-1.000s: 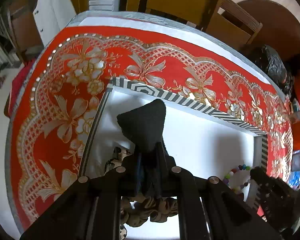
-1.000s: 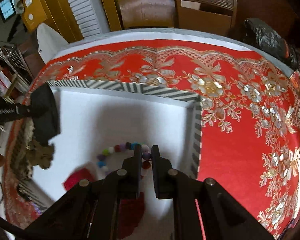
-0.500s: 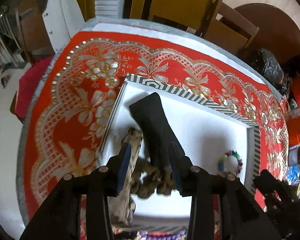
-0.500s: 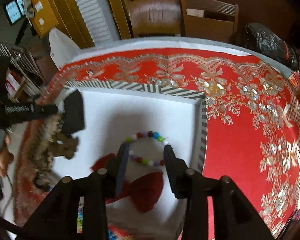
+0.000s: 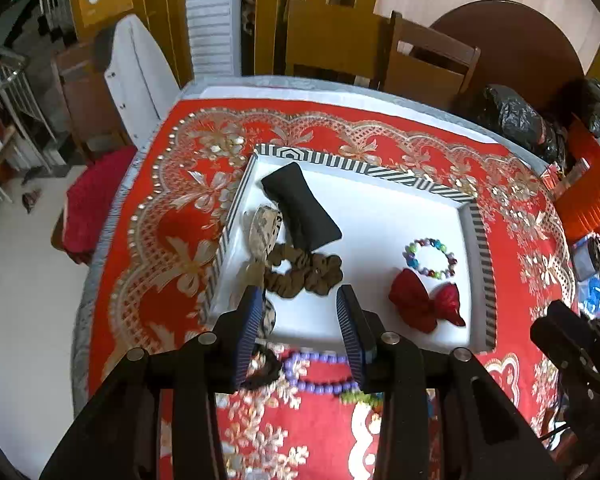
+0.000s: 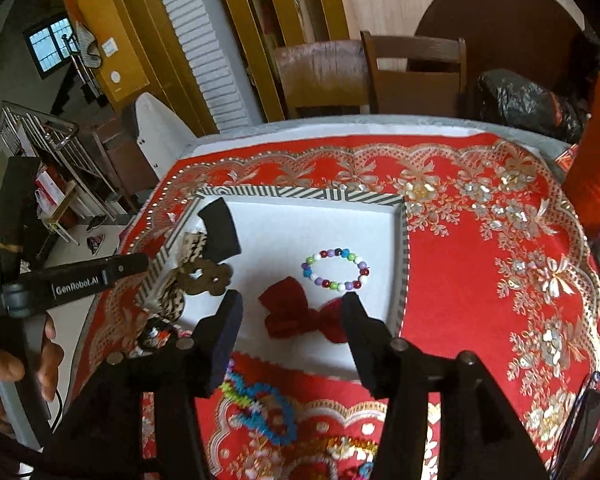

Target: Organize jewelry

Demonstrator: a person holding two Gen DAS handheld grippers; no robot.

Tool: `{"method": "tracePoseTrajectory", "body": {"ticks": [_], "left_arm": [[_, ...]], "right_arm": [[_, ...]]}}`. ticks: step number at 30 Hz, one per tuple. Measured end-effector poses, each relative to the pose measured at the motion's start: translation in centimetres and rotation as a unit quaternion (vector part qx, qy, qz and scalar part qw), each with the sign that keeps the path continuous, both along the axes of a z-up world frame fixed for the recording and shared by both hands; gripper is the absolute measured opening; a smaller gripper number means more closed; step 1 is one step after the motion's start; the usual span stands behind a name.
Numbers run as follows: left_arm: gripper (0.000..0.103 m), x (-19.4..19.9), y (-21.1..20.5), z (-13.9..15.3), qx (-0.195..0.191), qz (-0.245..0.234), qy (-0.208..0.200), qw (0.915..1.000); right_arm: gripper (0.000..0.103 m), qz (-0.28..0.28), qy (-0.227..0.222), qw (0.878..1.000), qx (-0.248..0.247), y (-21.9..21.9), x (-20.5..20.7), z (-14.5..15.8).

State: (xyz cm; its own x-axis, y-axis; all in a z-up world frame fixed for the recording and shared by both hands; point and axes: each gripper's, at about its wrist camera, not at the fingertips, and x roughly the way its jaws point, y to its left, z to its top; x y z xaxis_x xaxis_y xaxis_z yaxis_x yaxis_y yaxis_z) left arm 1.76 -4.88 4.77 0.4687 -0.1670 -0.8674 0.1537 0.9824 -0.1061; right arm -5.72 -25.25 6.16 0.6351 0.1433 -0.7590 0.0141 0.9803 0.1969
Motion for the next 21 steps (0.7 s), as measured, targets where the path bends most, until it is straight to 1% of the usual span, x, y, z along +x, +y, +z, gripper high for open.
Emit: {"method": "tracePoseTrajectory", "body": {"ticks": [3,9,12,21], "left_arm": [[0.025,-2.1,0.3,1.0,-0.009,0.004,-0.013,0.9999],[0.025,-5.7,0.0,2.4,-0.001,0.008,-0.041,0.9991],[0.025,-7.1,-0.1,2.9,-0.001,0.007,-0.049,0.9988],[0.025,-9.9,-0.7,3.5,0.005,0.005,-0.067,0.9978]], "right_arm": [[0.056,0.004,-0.010,1.000,-0.010,0.6,-1.6,0.9],[0.061,0.012,-0.027,0.999,-0.024,1.5,-4.2,2.4],[0.064,0.018,-0.034,0.999,-0.027,1.7,-5.6,3.1],[0.067,0.016,-0.045,0.998,-0.031,1.7,-8.0,4.0]]}}
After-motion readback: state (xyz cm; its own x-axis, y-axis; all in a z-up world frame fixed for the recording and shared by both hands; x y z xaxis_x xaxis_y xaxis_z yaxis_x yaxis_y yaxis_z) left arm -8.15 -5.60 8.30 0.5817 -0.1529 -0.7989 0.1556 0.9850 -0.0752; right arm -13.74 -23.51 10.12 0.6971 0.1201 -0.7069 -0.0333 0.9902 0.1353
